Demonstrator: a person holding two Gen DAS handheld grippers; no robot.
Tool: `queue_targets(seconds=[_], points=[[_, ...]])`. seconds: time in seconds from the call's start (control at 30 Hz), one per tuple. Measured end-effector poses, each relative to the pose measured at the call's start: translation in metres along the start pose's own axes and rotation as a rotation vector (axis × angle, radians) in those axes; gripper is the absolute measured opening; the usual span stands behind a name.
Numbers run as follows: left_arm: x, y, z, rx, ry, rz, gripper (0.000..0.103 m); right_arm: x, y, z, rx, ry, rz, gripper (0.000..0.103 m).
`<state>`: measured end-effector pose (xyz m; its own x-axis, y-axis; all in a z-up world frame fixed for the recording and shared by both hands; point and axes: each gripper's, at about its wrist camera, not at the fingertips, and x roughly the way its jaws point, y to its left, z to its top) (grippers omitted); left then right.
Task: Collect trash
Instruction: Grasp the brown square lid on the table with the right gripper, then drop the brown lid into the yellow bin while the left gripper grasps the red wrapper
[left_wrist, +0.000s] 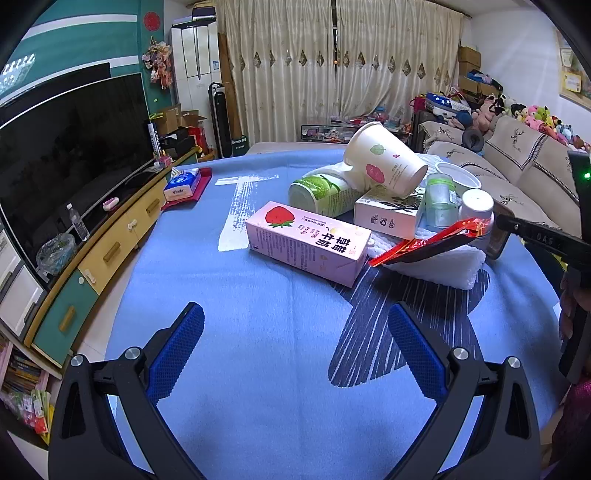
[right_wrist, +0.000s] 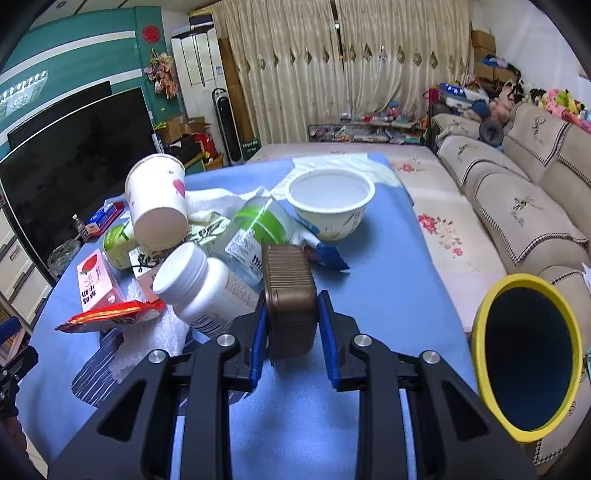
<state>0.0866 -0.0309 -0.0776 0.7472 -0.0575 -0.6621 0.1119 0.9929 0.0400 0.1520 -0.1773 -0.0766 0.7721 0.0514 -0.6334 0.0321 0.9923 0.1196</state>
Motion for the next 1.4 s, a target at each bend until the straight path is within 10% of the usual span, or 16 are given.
queue_targets(seconds=[0.63,1.1,1.4], points=[[0.002,-0.013,-0.003,0.025,0.017,-0.042,0.098,-0.057,-0.024,0.004,0.039,-0.113,-0.022,0.025],[0.012,-0.045,-0.001,0.071,0.043,-0.138,0.098,-0.050,-0.210,-0.047,0.332,0.001,-0.438,0.025],[0.024,-0.076,0.002,0.126,0.070,-0.221,0.098,-0.007,-0.257,-0.072,0.398,0.117,-0.467,0.040]])
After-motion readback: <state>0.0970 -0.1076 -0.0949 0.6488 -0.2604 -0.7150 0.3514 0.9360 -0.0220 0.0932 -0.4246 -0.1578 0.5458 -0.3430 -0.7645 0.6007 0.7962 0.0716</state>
